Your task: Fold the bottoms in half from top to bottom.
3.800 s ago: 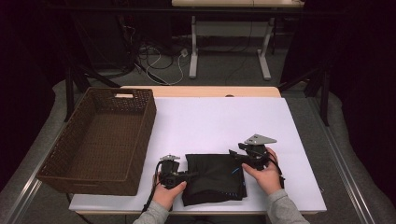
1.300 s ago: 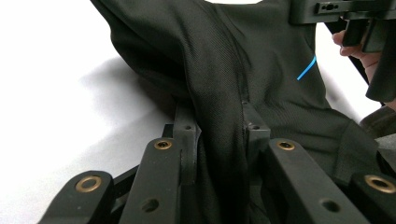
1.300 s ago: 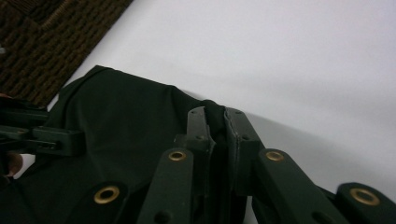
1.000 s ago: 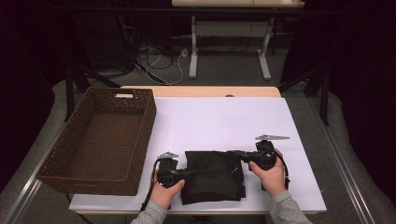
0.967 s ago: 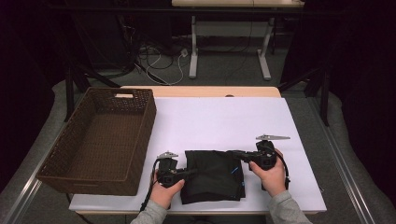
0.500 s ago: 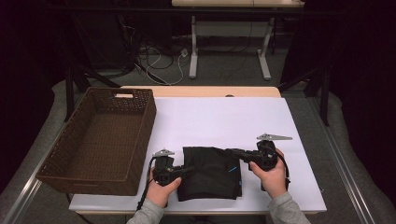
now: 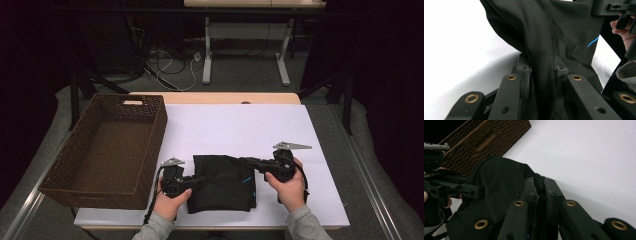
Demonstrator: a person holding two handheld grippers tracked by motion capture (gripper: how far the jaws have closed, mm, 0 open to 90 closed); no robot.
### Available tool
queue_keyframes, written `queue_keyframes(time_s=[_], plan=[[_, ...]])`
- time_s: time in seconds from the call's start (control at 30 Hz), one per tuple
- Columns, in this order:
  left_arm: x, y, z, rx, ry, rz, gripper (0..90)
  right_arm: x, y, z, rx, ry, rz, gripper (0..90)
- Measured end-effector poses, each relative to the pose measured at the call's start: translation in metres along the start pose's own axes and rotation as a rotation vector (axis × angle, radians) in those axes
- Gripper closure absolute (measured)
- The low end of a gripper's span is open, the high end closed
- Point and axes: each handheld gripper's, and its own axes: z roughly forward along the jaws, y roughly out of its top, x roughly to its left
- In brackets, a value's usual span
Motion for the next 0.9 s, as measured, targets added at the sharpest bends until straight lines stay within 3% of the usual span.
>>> queue_keyframes(time_s=[0.33,0.43,0.9], plan=[[0.004,0.014,-0.013,0.001,0.015,0.003,73.6,0.007,0.009,0.008,-0.001,0.004,-0.015,81.1],[0.006,0.018,-0.015,-0.001,0.012,-0.016,73.6,0.008,0.013,0.01,-0.006,0.013,-0.013,81.1],[0.004,0.039,-0.033,0.013,0.031,0.003,73.6,0.016,0.032,0.016,-0.005,0.021,-0.026,81.2]])
